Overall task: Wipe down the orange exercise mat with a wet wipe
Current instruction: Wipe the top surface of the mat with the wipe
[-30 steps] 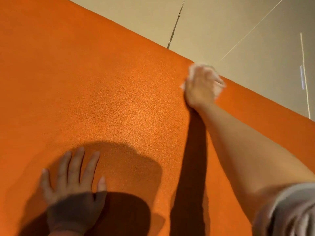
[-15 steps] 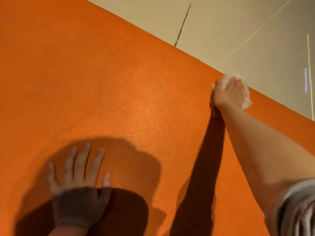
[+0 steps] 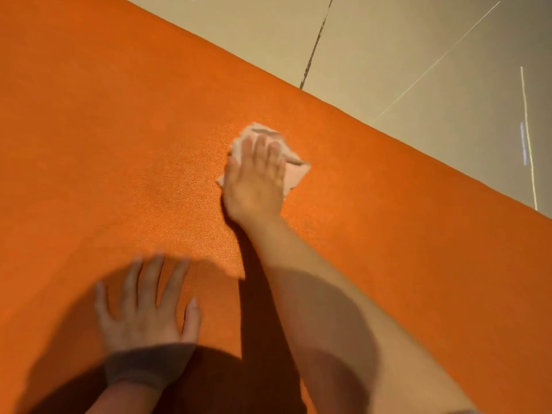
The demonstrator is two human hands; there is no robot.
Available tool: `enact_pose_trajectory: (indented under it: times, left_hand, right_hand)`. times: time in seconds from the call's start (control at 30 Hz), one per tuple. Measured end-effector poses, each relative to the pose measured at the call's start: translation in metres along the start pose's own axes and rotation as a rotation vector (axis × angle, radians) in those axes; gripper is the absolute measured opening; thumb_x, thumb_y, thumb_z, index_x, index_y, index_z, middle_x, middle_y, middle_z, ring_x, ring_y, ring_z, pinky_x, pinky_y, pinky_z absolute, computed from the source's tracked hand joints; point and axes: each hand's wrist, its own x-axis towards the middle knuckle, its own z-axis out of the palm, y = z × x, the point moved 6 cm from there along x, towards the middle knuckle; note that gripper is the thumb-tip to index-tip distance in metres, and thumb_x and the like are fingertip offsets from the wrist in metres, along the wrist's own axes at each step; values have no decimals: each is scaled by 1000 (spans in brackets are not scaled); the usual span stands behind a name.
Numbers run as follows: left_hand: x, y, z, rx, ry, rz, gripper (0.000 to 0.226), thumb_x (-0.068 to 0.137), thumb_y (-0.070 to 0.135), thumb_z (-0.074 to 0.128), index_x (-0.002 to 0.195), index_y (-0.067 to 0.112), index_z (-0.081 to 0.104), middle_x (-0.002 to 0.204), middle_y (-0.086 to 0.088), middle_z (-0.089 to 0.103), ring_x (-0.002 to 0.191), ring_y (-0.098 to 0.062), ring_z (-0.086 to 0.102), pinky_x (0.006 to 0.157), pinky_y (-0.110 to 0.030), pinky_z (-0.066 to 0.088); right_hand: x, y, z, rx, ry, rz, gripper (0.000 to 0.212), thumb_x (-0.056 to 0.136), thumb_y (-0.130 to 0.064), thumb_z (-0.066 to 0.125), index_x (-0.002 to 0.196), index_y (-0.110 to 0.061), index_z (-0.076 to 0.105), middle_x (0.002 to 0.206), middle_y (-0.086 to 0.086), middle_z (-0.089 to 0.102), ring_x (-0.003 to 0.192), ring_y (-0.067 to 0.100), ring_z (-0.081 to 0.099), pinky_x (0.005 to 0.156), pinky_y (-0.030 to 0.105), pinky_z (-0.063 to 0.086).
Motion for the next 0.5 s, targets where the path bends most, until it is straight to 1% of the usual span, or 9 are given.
enact_pose_trajectory:
  times: [0.03,0.07,0.1,0.17,0.23,0.33,0.4,0.43,0.5]
  left_hand:
    - [1,1,0,6,-5,5,59,83,43,39,136,20,51,143,-17,49,135,-38,39,109,-65,16]
    - [1,2,-1,5,-3,10,58,83,42,39,136,20,49,144,-17,49,135,-38,39,109,-65,16]
    - [2,3,-2,-4,6,14,58,84,42,38,136,21,48,144,-16,48,134,-38,40,109,-65,17]
    - [2,4,-4,2,27,24,57,85,42,38,136,20,49,144,-15,47,134,-38,41,108,-65,18]
    - [0,4,-6,2,35,28,57,87,42,37,136,17,54,145,-15,46,135,-37,40,108,-65,17]
    - [-2,4,-4,8,39,38,56,91,43,36,136,16,56,147,-14,45,137,-37,38,109,-63,17]
    - [-2,4,-2,2,16,27,55,92,43,36,137,18,56,148,-13,45,138,-36,37,109,-63,17]
    - [-1,3,-1,-19,-9,4,56,91,44,35,137,20,55,148,-13,44,139,-35,36,109,-63,16]
    - [0,1,0,-21,-42,-24,57,90,45,34,138,21,54,148,-12,45,140,-34,34,109,-63,15]
  right_hand:
    - [-10,-20,9,-13,-49,-107,59,106,-44,14,157,-18,1,165,3,-9,150,23,-17,117,39,-19]
    - [-17,-29,16,-33,-80,-172,61,105,-48,15,157,-20,0,164,1,-11,149,20,-18,117,40,-20]
    - [-19,-28,18,-49,-91,-197,62,104,-50,16,157,-22,-1,164,-1,-12,149,18,-18,117,39,-20]
    - [-18,-4,12,-49,-79,-153,65,103,-54,16,157,-24,-4,164,-2,-14,149,16,-19,116,36,-19]
    - [-21,45,-4,-43,-20,7,69,101,-58,15,157,-23,-6,164,0,-15,149,16,-18,117,36,-17]
    - [-54,150,-36,-18,87,380,77,99,-63,15,157,-18,-6,164,3,-13,150,18,-15,120,39,-12]
    - [-94,215,-58,1,112,612,79,98,-63,17,157,-14,-4,165,7,-10,151,20,-12,121,39,-10]
    - [-113,237,-66,6,126,686,80,99,-62,18,157,-11,-2,165,10,-9,151,21,-10,121,39,-8]
    - [-138,254,-68,15,128,761,77,101,-57,19,156,-8,0,164,13,-7,151,25,-8,120,40,-7]
